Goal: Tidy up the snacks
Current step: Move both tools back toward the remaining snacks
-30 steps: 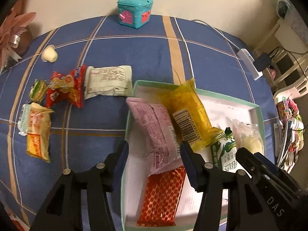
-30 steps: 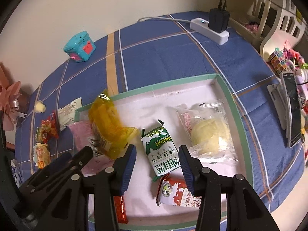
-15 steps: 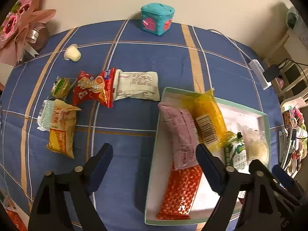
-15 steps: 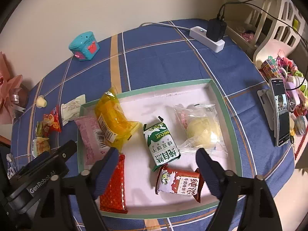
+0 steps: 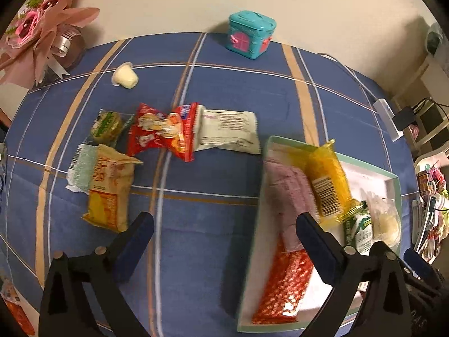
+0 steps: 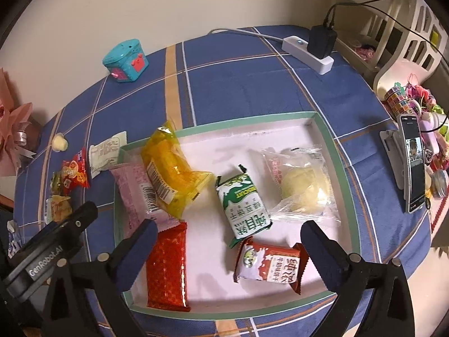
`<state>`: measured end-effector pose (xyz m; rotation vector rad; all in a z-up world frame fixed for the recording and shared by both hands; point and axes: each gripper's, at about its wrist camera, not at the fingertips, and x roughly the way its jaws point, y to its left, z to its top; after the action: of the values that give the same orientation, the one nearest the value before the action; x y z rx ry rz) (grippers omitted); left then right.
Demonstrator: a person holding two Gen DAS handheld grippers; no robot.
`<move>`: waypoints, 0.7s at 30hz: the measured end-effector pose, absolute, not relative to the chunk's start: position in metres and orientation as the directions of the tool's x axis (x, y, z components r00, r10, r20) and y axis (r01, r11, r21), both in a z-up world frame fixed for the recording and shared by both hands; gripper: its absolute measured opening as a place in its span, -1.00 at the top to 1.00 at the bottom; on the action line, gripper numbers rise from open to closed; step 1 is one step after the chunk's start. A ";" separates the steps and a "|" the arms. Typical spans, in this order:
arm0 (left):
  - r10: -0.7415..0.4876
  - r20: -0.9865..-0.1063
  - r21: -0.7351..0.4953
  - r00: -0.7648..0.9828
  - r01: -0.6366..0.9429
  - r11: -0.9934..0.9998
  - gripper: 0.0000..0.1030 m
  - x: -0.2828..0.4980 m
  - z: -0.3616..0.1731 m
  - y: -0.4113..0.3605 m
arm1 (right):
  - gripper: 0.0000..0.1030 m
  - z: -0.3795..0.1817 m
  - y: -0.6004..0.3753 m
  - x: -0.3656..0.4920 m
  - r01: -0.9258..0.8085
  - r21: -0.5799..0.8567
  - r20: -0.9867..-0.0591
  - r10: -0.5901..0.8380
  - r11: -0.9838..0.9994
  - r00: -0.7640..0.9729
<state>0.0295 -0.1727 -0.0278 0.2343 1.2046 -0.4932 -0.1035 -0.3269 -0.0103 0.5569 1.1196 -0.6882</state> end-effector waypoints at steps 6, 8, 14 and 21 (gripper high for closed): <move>-0.139 -0.939 0.016 0.316 0.443 0.896 -0.96 0.050 -0.028 -0.137 | -1.00 -0.014 -0.309 -0.088 0.713 0.057 -0.942 -0.198 0.699 0.270; -0.121 -0.940 0.024 0.319 0.415 0.909 -0.96 0.060 -0.028 -0.119 | -1.00 -0.014 -0.299 -0.080 0.700 0.061 -0.943 -0.190 0.712 0.274; -0.088 -0.941 0.026 0.328 0.328 0.944 -0.96 0.083 -0.026 -0.069 | -1.00 -0.015 -0.267 -0.056 0.658 0.071 -0.943 -0.165 0.750 0.290; -0.087 -0.937 -0.004 0.339 0.240 0.971 -0.96 0.104 -0.022 -0.023 | -1.00 -0.017 -0.228 -0.026 0.594 0.080 -0.939 -0.140 0.801 0.315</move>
<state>0.1036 -0.0226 -0.0215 0.1440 1.2073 -0.2143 -0.0263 -0.2276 -0.0166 0.4564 1.1580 -0.5058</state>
